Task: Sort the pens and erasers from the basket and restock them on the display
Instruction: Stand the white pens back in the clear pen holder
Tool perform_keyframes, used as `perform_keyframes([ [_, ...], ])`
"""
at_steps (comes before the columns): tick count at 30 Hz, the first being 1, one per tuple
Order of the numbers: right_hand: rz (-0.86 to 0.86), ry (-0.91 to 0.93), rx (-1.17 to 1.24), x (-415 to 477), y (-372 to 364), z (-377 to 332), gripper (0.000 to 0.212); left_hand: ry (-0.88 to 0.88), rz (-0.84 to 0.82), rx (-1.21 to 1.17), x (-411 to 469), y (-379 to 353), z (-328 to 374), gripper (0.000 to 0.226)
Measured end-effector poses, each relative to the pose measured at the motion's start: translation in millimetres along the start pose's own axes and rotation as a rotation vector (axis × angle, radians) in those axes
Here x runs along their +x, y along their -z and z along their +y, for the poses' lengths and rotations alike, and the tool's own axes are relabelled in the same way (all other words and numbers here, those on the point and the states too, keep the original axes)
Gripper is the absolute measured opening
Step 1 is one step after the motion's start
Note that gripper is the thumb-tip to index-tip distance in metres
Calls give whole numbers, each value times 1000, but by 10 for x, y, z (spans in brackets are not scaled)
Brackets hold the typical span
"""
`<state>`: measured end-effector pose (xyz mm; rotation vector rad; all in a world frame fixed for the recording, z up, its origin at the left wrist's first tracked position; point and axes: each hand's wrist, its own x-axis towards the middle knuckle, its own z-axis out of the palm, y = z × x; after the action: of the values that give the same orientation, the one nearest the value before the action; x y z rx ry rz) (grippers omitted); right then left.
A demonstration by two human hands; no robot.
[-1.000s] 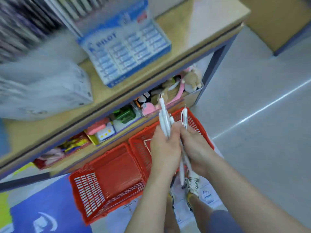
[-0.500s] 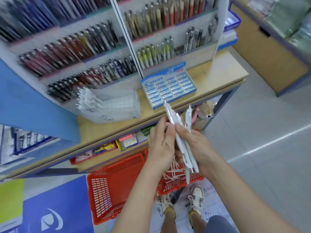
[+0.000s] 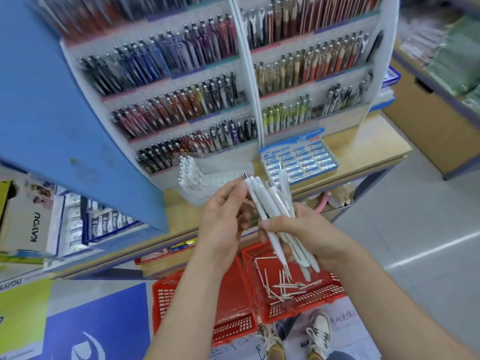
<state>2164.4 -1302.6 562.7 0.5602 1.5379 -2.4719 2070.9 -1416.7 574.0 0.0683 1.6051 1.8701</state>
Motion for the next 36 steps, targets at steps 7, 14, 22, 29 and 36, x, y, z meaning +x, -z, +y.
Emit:
perform_keyframes([
  [7,-14,8,-26,114,-112,-104,12,-209,74,91,10,423,524,10],
  [14,117,65,-2,255,-105,-170,15,-252,94,305,28,575,805,7],
  [22,354,5,88,646,74,-127,16,-432,405,718,209,717,965,22],
  [29,406,10,129,882,265,-60,12,-435,499,1094,450,752,811,6],
  [36,541,38,-359,1196,368,138,6,-351,494,1213,644,856,551,10],
])
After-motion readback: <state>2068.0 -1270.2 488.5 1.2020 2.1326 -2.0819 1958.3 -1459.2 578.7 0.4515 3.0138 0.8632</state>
